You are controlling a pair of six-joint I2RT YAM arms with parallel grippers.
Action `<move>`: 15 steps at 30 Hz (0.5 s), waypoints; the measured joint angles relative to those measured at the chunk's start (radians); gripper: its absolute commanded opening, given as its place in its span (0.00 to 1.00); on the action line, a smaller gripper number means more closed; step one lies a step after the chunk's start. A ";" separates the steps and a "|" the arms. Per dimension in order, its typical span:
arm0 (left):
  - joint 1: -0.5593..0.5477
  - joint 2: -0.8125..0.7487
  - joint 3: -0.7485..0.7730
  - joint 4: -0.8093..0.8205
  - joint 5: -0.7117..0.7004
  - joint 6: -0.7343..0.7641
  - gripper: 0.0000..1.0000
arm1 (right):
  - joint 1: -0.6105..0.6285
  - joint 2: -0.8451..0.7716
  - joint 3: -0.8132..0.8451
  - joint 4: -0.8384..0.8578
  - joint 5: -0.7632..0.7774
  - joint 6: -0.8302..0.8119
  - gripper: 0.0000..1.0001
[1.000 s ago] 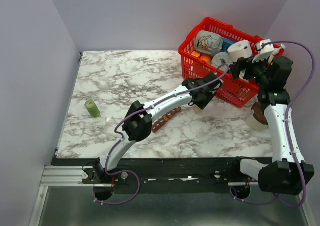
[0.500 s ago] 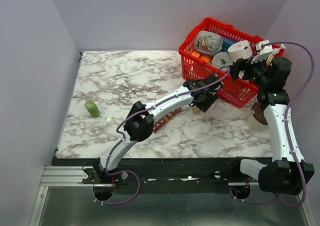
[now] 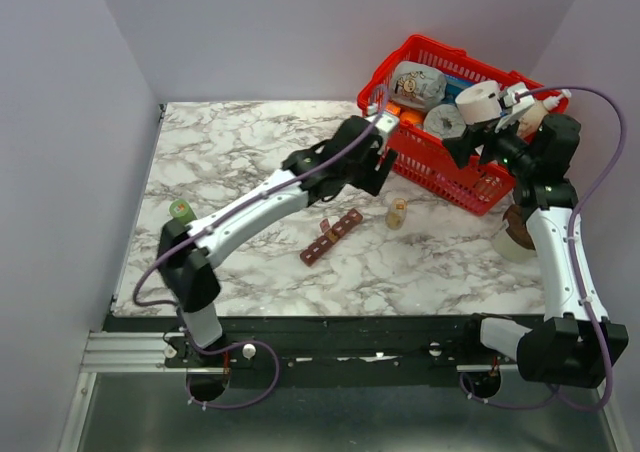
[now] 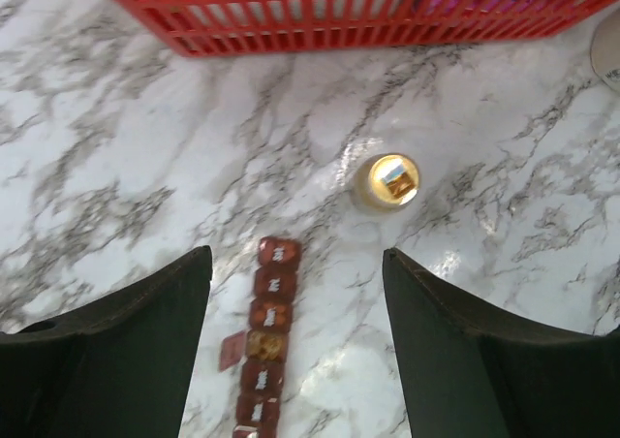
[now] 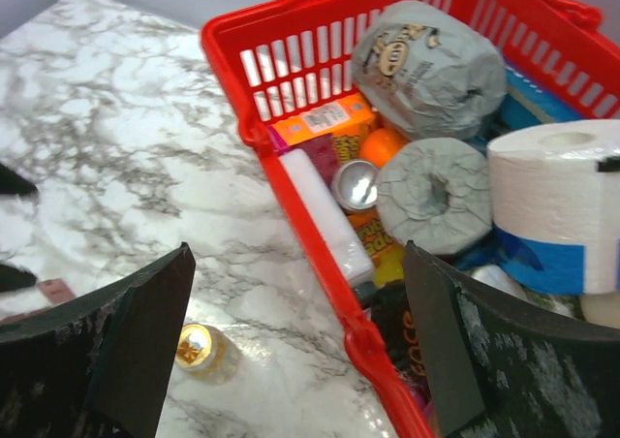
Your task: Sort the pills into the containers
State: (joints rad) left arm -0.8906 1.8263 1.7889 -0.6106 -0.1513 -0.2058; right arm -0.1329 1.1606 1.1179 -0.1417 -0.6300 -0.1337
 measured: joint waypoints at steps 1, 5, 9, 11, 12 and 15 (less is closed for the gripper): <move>0.012 -0.066 -0.067 0.045 -0.006 0.005 0.97 | 0.000 0.004 0.000 0.000 -0.026 -0.003 0.95; 0.079 -0.357 -0.378 0.223 -0.017 0.038 0.99 | 0.000 0.029 0.000 -0.001 -0.166 -0.009 0.95; 0.236 -0.607 -0.682 0.364 0.106 0.035 0.99 | 0.016 0.060 0.000 -0.003 -0.278 -0.018 0.95; 0.324 -0.697 -0.787 0.395 0.156 0.037 0.99 | 0.046 0.076 0.001 -0.016 -0.303 -0.029 0.94; 0.350 -0.738 -0.834 0.406 0.187 0.050 0.99 | 0.070 0.086 0.004 -0.026 -0.310 -0.039 0.94; 0.341 -0.832 -0.945 0.418 0.284 0.126 0.99 | 0.173 0.138 0.050 -0.107 -0.319 -0.087 0.90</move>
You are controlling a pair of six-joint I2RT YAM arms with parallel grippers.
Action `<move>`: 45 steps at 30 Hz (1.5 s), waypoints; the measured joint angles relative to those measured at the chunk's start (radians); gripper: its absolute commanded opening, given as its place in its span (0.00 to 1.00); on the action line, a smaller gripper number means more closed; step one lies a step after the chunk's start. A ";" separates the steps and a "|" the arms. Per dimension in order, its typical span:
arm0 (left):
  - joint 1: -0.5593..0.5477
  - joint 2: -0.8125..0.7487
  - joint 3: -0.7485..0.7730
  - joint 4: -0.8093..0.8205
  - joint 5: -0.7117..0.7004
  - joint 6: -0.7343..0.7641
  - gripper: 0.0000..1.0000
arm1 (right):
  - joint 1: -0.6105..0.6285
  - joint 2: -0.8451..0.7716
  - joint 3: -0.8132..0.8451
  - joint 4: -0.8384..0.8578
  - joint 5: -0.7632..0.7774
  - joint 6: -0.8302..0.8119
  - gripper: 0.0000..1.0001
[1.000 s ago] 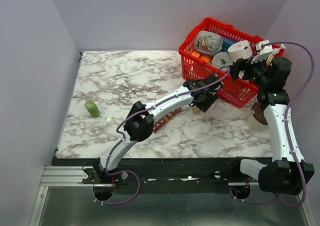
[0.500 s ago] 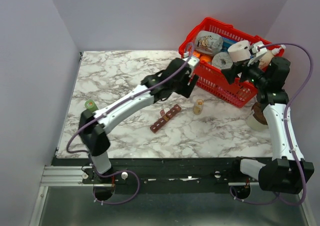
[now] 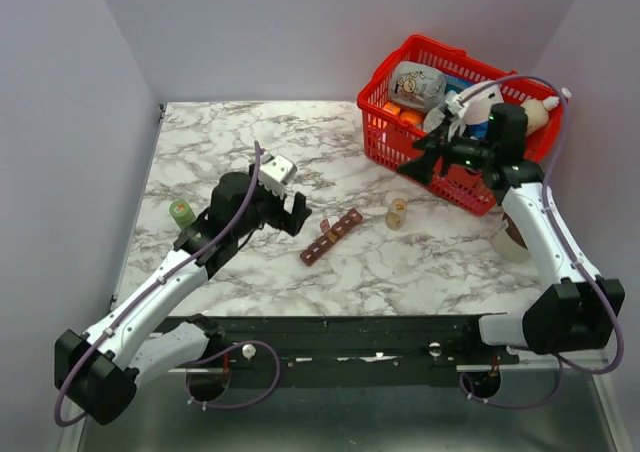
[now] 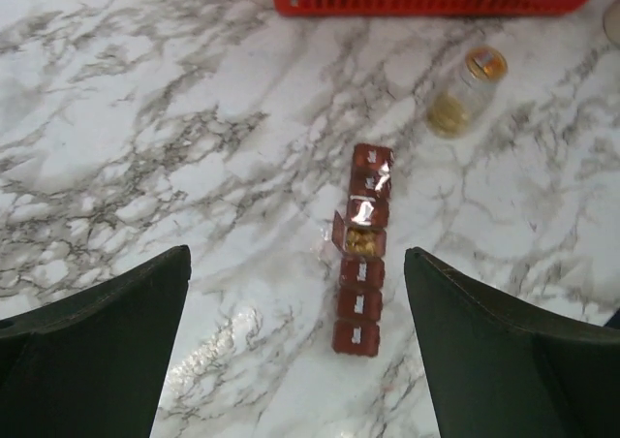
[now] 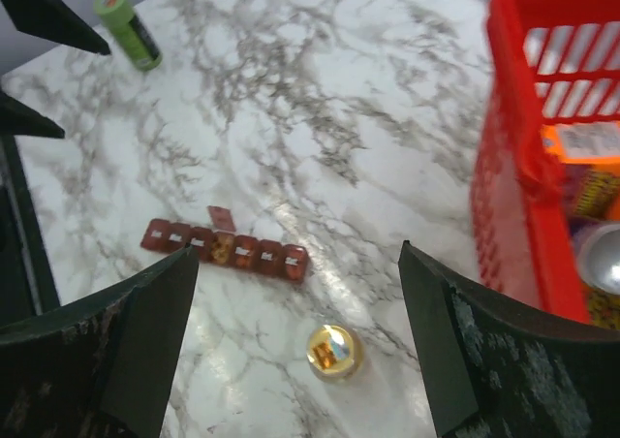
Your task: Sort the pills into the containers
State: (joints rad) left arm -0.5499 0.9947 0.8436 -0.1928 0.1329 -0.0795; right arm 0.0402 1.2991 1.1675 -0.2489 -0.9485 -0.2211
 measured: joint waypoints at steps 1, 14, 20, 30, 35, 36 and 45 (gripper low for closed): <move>-0.013 -0.020 -0.031 0.010 0.018 0.026 0.99 | 0.039 0.027 0.029 -0.037 0.000 -0.019 0.83; -0.257 0.097 -0.246 0.037 -0.023 0.347 0.95 | 0.331 0.423 0.286 -0.296 0.011 -0.026 0.34; -0.260 0.300 -0.156 0.033 -0.063 0.363 0.90 | 0.344 0.514 0.324 -0.335 0.017 -0.014 0.34; -0.262 0.424 -0.081 0.000 -0.099 0.309 0.86 | 0.352 0.570 0.349 -0.339 0.017 0.011 0.33; -0.269 0.442 -0.082 -0.005 -0.118 0.269 0.83 | 0.371 0.616 0.380 -0.344 0.017 0.027 0.33; -0.274 0.451 -0.082 -0.005 -0.129 0.261 0.82 | 0.375 0.625 0.387 -0.346 0.017 0.031 0.33; -0.295 0.532 -0.047 -0.042 -0.213 0.220 0.65 | 0.404 0.698 0.436 -0.360 0.021 0.058 0.31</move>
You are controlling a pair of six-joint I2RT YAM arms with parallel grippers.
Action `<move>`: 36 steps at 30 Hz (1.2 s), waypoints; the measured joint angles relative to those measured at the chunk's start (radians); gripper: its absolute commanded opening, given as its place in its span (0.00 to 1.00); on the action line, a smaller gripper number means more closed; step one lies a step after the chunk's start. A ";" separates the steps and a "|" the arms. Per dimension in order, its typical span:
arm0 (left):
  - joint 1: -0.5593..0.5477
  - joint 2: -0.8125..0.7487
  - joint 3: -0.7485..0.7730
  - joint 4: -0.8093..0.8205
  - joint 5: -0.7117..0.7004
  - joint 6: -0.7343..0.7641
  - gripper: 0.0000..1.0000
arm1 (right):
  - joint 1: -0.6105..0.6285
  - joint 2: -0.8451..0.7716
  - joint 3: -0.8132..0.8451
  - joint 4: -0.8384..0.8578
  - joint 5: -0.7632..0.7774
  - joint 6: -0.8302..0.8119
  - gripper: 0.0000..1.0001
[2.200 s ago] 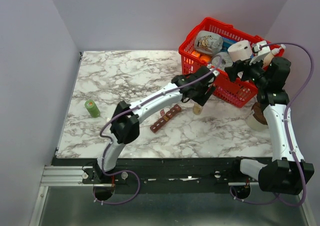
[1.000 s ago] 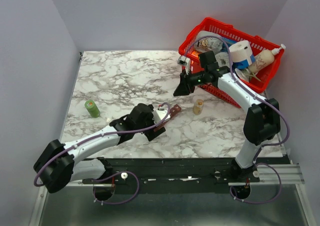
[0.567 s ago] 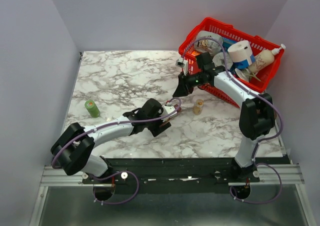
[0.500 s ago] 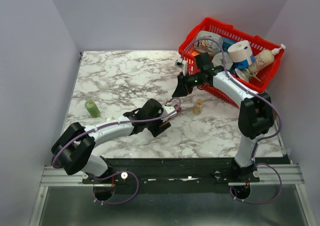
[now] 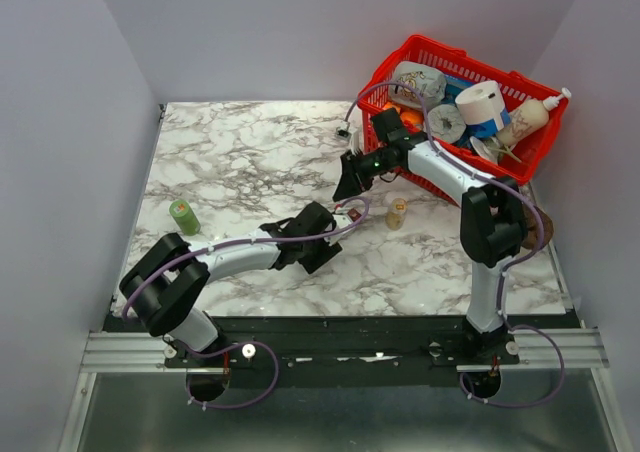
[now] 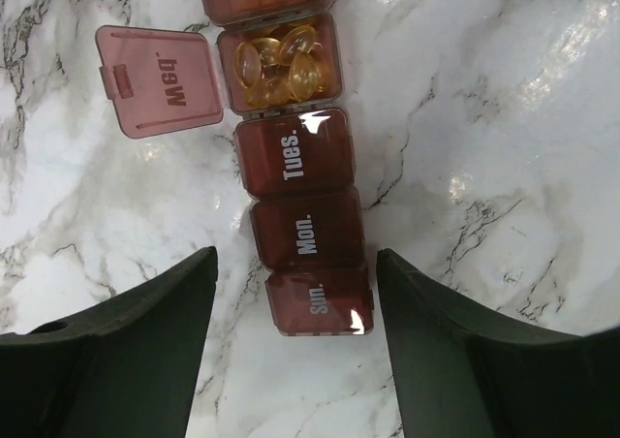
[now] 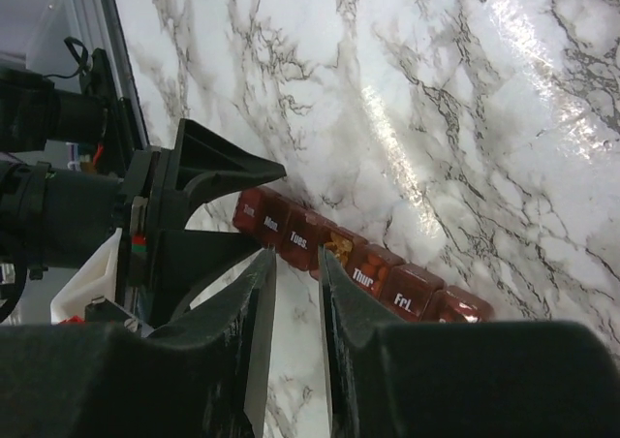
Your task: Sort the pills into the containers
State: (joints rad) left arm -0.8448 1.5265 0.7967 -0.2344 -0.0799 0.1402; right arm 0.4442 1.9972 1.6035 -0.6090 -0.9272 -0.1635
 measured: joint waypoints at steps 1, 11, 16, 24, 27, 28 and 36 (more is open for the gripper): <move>-0.001 0.000 0.000 0.000 -0.006 0.000 0.62 | 0.005 0.010 0.007 -0.002 0.002 0.008 0.30; -0.002 0.000 0.000 -0.003 -0.018 0.010 0.49 | 0.033 0.115 0.109 -0.011 0.006 0.069 0.27; -0.002 0.000 -0.002 0.001 -0.015 0.018 0.49 | 0.047 0.161 0.140 -0.013 0.013 0.090 0.24; 0.002 0.000 -0.002 0.006 0.008 0.030 0.49 | 0.056 0.210 0.177 -0.016 0.061 0.108 0.19; 0.007 0.000 -0.002 0.008 0.016 0.032 0.49 | 0.058 0.222 0.178 -0.026 0.075 0.104 0.18; 0.009 0.000 -0.002 0.008 0.018 0.033 0.49 | 0.059 0.225 0.178 -0.031 0.078 0.102 0.17; 0.021 0.000 -0.002 0.008 0.029 0.035 0.49 | 0.061 0.228 0.169 -0.063 0.088 0.068 0.15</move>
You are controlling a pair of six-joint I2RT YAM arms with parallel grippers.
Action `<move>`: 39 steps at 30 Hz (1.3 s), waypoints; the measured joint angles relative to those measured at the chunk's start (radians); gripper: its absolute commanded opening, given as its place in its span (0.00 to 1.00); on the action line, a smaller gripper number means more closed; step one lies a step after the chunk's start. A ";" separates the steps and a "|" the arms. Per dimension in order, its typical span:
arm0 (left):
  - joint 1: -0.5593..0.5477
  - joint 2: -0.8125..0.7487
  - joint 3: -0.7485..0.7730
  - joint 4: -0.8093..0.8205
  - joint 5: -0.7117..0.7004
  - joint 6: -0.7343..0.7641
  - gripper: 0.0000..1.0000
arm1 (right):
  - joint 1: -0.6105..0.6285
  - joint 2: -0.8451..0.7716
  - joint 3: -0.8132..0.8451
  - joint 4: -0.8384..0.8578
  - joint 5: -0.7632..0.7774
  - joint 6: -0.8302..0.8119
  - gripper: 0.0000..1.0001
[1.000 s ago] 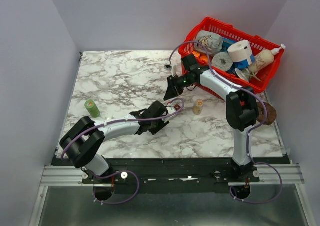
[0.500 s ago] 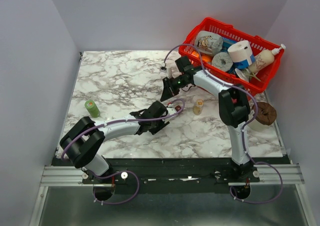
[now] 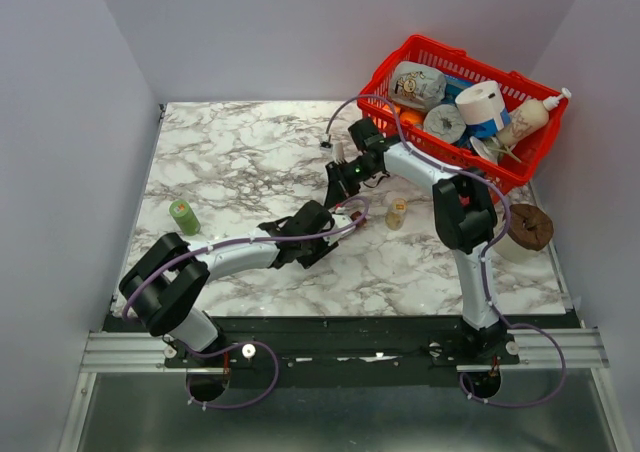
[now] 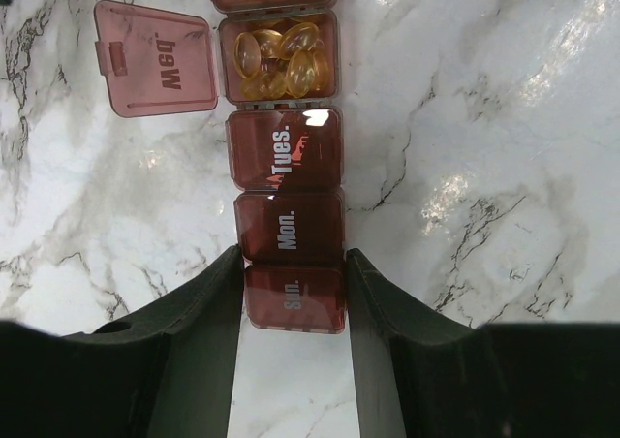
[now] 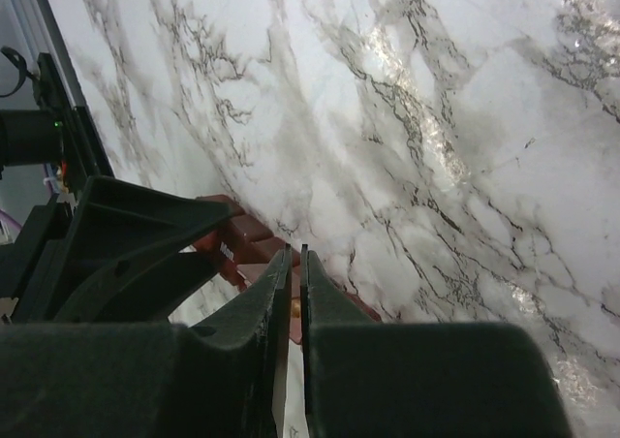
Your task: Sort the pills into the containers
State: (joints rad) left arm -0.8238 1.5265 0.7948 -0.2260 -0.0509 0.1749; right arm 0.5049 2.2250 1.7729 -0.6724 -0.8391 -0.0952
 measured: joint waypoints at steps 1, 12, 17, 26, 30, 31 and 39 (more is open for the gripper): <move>0.001 0.000 0.000 0.000 0.001 0.000 0.49 | 0.000 -0.001 -0.006 -0.002 0.000 -0.003 0.15; 0.015 0.005 0.002 0.011 0.009 0.000 0.48 | 0.002 -0.011 -0.070 -0.026 0.000 -0.024 0.15; 0.021 0.005 0.002 0.013 0.017 0.000 0.48 | 0.008 -0.040 -0.104 -0.029 -0.001 -0.037 0.14; 0.039 0.017 0.014 0.015 0.025 -0.004 0.48 | 0.013 -0.111 -0.151 -0.033 -0.015 -0.064 0.14; 0.046 0.023 0.021 0.014 0.036 -0.006 0.48 | 0.020 -0.111 -0.175 -0.040 -0.007 -0.072 0.11; 0.046 0.024 0.023 0.014 0.038 -0.007 0.48 | 0.024 -0.111 -0.180 -0.042 -0.002 -0.074 0.11; 0.050 0.030 0.028 0.014 0.045 -0.009 0.49 | 0.041 -0.111 -0.201 -0.044 0.079 -0.058 0.07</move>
State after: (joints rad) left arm -0.7738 1.5562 0.8230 -0.2115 -0.0059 0.1658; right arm 0.5461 2.1139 1.5715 -0.7162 -0.7597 -0.1528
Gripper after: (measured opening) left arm 0.503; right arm 0.085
